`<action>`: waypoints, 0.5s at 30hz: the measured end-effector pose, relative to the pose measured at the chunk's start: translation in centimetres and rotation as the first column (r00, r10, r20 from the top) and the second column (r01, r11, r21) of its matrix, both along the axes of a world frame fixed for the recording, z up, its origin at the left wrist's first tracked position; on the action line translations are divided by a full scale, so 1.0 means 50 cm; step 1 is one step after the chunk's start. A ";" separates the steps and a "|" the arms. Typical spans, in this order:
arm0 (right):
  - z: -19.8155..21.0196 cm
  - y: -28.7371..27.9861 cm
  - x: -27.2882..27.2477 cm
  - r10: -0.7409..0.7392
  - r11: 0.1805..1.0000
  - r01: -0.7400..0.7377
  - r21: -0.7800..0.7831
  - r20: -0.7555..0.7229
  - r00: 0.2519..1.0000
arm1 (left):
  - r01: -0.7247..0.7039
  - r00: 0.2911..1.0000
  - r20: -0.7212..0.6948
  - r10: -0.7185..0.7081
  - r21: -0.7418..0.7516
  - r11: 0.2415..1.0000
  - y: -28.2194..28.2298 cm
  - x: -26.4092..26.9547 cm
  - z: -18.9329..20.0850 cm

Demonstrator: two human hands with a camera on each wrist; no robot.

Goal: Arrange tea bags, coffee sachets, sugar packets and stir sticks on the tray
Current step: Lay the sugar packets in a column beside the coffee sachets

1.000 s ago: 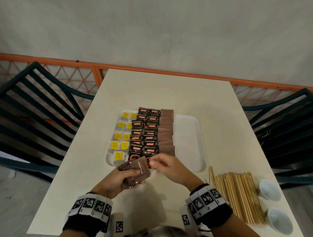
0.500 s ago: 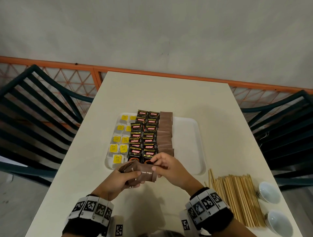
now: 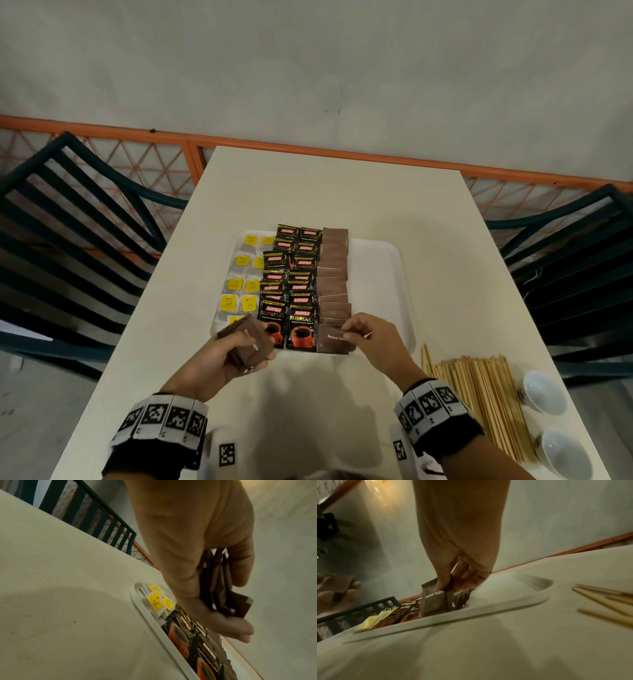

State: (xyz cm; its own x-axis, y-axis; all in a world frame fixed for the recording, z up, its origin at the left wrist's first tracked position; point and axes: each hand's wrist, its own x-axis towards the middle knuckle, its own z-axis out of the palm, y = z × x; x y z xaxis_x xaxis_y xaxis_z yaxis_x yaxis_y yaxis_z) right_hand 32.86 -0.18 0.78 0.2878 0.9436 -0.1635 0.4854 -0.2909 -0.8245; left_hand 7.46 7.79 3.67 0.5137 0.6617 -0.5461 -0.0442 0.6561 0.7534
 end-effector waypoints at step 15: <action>-0.023 0.011 -0.032 0.116 0.991 -0.137 0.011 0.473 0.874 | 0.029 0.993 -0.114 -0.024 0.046 0.999 -0.014 0.030 -0.008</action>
